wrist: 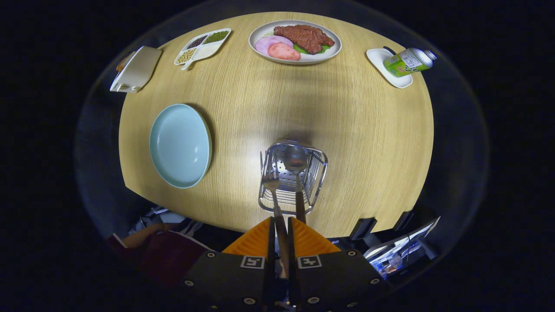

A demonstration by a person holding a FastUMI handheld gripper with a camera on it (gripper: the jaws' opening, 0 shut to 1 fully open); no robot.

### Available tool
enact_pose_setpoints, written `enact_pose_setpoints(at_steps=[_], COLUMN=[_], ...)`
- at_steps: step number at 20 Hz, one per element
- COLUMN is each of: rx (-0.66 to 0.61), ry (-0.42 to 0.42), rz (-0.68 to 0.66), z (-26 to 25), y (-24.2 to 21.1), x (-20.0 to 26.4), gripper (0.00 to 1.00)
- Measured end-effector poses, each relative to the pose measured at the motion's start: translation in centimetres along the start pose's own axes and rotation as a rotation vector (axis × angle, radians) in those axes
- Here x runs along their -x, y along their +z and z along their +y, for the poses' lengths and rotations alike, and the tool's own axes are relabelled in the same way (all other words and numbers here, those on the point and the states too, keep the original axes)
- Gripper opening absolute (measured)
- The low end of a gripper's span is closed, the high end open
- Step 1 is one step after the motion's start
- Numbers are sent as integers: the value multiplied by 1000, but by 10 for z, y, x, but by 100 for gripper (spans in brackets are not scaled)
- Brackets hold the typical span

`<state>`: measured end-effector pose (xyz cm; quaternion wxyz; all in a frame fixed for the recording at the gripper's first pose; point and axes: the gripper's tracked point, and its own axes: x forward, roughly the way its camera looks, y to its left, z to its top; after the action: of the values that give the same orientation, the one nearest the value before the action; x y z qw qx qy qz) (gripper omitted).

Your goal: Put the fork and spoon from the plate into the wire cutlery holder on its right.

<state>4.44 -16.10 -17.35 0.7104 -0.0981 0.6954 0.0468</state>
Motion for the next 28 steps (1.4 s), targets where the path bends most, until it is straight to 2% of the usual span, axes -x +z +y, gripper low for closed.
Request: enact_pose_setpoints(at_steps=[2, 4, 7, 8, 9, 11, 14, 18, 22, 25, 28], rx=[-25, -64, -95, -109, -118, -120, -161, -250, -328, -334, -362], ry=[8, 17, 42, 51, 45, 21, 28, 14, -10, -32, -10], rz=[-37, -95, -259, -311, -366, -476, -657, -963, -1246, -1360, -1471], z=[-3, -5, -3, -2, -5, -13, -17, -32, -38, -34, -33], y=[5, 12, 33, 38, 42, 51, 64, 83, 74, 58, 48], x=[5, 14, 35, 39, 45, 57, 89, 149, 199, 210, 228], gripper=[15, 28, 77, 86, 100, 100, 99, 100, 99, 99, 99])
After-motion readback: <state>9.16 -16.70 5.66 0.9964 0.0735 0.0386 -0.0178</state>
